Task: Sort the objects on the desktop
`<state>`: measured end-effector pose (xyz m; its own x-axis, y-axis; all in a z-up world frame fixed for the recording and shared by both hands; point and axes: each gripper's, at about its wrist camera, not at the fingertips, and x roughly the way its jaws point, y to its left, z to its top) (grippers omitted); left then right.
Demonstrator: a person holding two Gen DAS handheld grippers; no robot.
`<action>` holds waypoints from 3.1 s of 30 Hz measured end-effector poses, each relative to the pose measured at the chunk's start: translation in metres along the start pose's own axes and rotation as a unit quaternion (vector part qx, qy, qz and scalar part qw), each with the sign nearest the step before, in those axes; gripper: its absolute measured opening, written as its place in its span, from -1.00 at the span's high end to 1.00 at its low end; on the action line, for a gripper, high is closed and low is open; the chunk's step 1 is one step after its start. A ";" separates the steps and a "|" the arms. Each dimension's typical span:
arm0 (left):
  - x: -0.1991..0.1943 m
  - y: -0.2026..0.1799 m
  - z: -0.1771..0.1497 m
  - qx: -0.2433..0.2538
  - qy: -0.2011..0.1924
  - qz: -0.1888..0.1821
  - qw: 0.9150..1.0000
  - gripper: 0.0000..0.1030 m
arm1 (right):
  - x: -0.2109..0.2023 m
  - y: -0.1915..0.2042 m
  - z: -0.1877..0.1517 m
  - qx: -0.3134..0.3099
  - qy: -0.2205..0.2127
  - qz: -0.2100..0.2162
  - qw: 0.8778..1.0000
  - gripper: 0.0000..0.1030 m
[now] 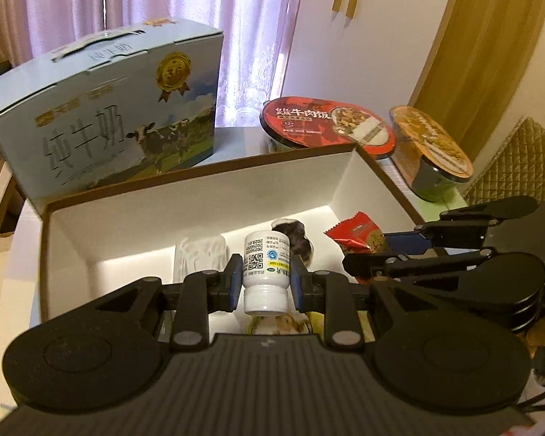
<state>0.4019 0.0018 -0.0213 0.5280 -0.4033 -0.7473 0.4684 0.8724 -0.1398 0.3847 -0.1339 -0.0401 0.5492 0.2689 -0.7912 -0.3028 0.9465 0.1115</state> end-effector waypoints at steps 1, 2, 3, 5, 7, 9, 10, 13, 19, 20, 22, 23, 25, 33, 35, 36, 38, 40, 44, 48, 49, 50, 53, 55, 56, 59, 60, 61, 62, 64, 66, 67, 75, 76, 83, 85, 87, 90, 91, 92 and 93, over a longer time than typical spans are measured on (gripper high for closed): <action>0.007 0.001 0.003 0.000 0.004 -0.002 1.000 0.57 | 0.005 -0.004 0.003 0.004 0.004 0.001 1.000 0.56; 0.014 0.002 0.006 0.000 0.008 -0.003 1.000 0.57 | 0.009 -0.006 0.005 0.004 0.006 0.001 1.000 0.56; 0.020 0.003 0.008 0.001 0.011 -0.003 1.000 0.57 | 0.013 -0.008 0.008 0.002 0.008 -0.001 1.000 0.56; 0.033 0.004 0.012 0.006 0.018 -0.001 1.000 0.57 | 0.019 -0.011 0.011 -0.005 0.013 -0.002 1.000 0.56; 0.045 0.006 0.015 0.008 0.024 -0.002 1.000 0.57 | 0.025 -0.014 0.015 -0.012 0.020 -0.002 1.000 0.56; 0.057 0.008 0.017 0.005 0.032 -0.002 0.999 0.57 | 0.031 -0.017 0.019 -0.018 0.027 -0.004 0.999 0.56; 0.062 0.009 0.018 0.005 0.036 -0.003 0.999 0.57 | 0.034 -0.018 0.021 -0.023 0.031 -0.004 0.999 0.56; 0.077 0.008 0.021 0.003 0.047 -0.004 0.999 0.57 | 0.042 -0.019 0.026 -0.037 0.043 -0.006 0.998 0.56; 0.101 0.009 0.024 -0.003 0.065 -0.006 0.998 0.57 | 0.051 -0.025 0.032 -0.047 0.050 -0.010 0.998 0.56; 0.104 0.009 0.025 -0.004 0.069 -0.006 0.998 0.57 | 0.052 -0.026 0.032 -0.048 0.051 -0.009 0.998 0.56; 0.110 0.009 0.025 -0.005 0.074 -0.009 0.997 0.57 | 0.055 -0.027 0.032 -0.050 0.053 -0.011 0.997 0.57; 0.113 0.010 0.025 -0.007 0.076 -0.008 0.997 0.57 | 0.056 -0.027 0.032 -0.052 0.053 -0.010 0.997 0.57; 0.117 0.011 0.026 -0.008 0.080 -0.010 0.997 0.57 | 0.059 -0.026 0.033 -0.055 0.053 -0.010 0.997 0.56; 0.121 0.015 0.028 -0.010 0.078 0.004 0.997 0.55 | 0.061 -0.025 0.030 -0.062 0.056 -0.009 0.996 0.56; 0.120 0.016 0.028 -0.008 0.076 0.009 0.997 0.50 | 0.062 -0.025 0.029 -0.063 0.057 -0.008 0.996 0.56; 0.119 0.017 0.029 -0.008 0.077 0.012 0.997 0.46 | 0.062 -0.025 0.028 -0.063 0.058 -0.007 0.996 0.56; 0.117 0.020 0.029 -0.011 0.076 0.016 0.997 0.43 | 0.063 -0.025 0.027 -0.065 0.059 -0.006 0.996 0.56; 0.114 0.022 0.028 -0.014 0.076 0.017 0.997 0.41 | 0.063 -0.024 0.024 -0.070 0.061 -0.006 0.996 0.56; 0.108 0.027 0.026 -0.014 0.077 0.026 0.997 0.36 | 0.062 -0.022 0.020 -0.084 0.066 -0.006 0.994 0.56; 0.101 0.032 0.022 -0.023 0.079 0.028 0.996 0.35 | 0.061 -0.019 0.015 -0.096 0.079 0.000 0.992 0.56; 0.100 0.033 0.022 -0.025 0.082 0.029 0.996 0.34 | 0.061 -0.018 0.013 -0.102 0.083 0.001 0.991 0.56; 0.098 0.034 0.020 -0.027 0.085 0.030 0.996 0.33 | 0.061 -0.016 0.012 -0.109 0.087 0.005 0.990 0.56; 0.092 0.036 0.017 -0.027 0.088 0.034 0.995 0.27 | 0.061 -0.012 0.007 -0.126 0.101 0.010 0.987 0.56; 0.089 0.037 0.014 -0.030 0.088 0.035 0.995 0.25 | 0.062 -0.010 0.004 -0.130 0.110 0.009 0.985 0.56; 0.087 0.038 0.014 -0.032 0.088 0.036 0.995 0.25 | 0.063 -0.011 0.004 -0.130 0.112 0.008 0.985 0.56; 0.082 0.040 0.011 -0.039 0.089 0.037 0.995 0.18 | 0.063 -0.010 0.000 -0.135 0.106 0.001 0.985 0.56; 0.081 0.041 0.011 -0.039 0.088 0.037 0.995 0.15 | 0.063 -0.009 -0.001 -0.139 0.105 -0.001 0.985 0.50; 0.078 0.040 0.010 -0.038 0.087 0.039 0.995 0.13 | 0.063 -0.008 -0.001 -0.141 0.102 -0.004 0.985 0.25; 0.076 0.040 0.010 -0.038 0.085 0.040 0.995 0.07 | 0.062 -0.007 -0.002 -0.144 0.094 -0.008 0.985 0.10; 0.070 0.039 0.009 -0.035 0.080 0.044 0.995 0.02 | 0.056 -0.003 -0.003 -0.152 0.074 0.008 0.986 -0.30; 0.063 0.038 0.008 -0.034 0.076 0.045 0.996 -0.01 | 0.050 0.001 -0.006 -0.155 0.064 0.011 0.986 -0.44; 0.060 0.037 0.008 -0.034 0.073 0.045 0.996 -0.03 | 0.048 0.003 -0.007 -0.156 0.061 0.011 0.986 -0.50; 0.026 0.030 0.000 -0.029 0.044 0.070 0.996 -0.34 | 0.012 0.010 -0.021 -0.113 0.020 0.028 0.993 -0.93; 0.021 0.030 -0.002 -0.029 0.039 0.075 0.996 -0.36 | 0.006 0.011 -0.023 -0.105 0.013 0.027 0.994 -0.96; -0.025 0.019 -0.016 -0.020 -0.006 0.120 0.993 -0.68 | -0.037 0.016 -0.043 -0.035 -0.037 0.003 0.999 -0.96; -0.038 0.015 -0.022 -0.019 -0.014 0.132 0.991 -0.69 | -0.047 0.018 -0.050 -0.017 -0.045 -0.002 0.999 -0.96; -0.052 0.010 -0.030 -0.021 -0.021 0.141 0.990 -0.81 | -0.059 0.021 -0.058 -0.001 -0.052 -0.006 0.999 -0.96; -0.071 0.003 -0.045 -0.030 -0.028 0.154 0.987 -0.86 | -0.073 0.025 -0.071 0.022 -0.054 -0.012 0.998 -0.97; -0.077 0.000 -0.050 -0.035 -0.028 0.157 0.987 -0.86 | -0.076 0.025 -0.074 0.027 -0.054 -0.012 0.998 -0.97; -0.082 -0.002 -0.055 -0.039 -0.027 0.159 0.986 -0.86 | -0.081 0.026 -0.079 0.032 -0.056 -0.013 0.998 -0.97; -0.088 -0.004 -0.061 -0.045 -0.027 0.161 0.986 -0.86 | -0.085 0.028 -0.083 0.036 -0.056 -0.014 0.998 -0.97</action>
<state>0.3106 0.0500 0.0057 0.6771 -0.1136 -0.7271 0.2075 0.9774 0.0406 0.2649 -0.1453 -0.0195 0.6412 0.2564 -0.7232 -0.2323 0.9632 0.1356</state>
